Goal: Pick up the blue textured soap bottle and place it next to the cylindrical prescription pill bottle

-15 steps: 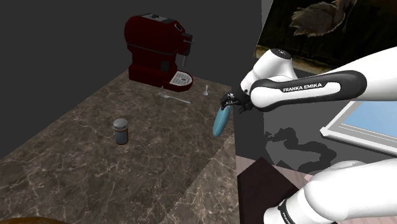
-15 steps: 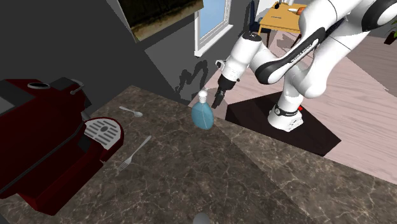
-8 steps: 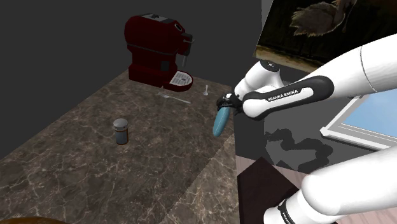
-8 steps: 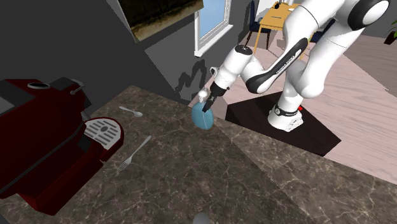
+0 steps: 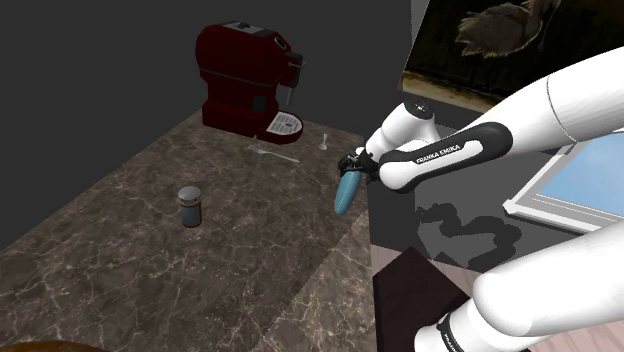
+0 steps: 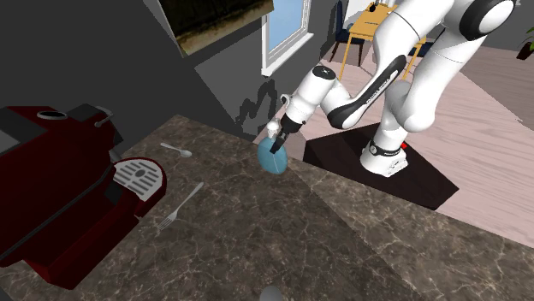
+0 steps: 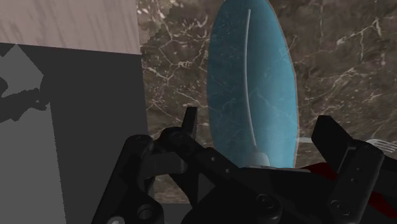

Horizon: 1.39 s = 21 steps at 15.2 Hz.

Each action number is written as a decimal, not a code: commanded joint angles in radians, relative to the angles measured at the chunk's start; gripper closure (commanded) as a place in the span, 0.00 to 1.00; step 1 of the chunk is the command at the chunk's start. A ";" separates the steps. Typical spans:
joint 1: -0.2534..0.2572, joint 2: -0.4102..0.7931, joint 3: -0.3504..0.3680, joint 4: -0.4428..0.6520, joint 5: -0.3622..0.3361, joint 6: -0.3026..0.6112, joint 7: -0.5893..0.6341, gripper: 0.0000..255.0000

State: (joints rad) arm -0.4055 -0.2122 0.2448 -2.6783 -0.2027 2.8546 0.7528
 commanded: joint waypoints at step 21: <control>0.049 -0.093 -0.037 0.036 0.079 -0.128 -0.069 1.00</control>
State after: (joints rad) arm -0.3610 -0.2944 0.2133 -2.6490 -0.1324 2.7443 0.6930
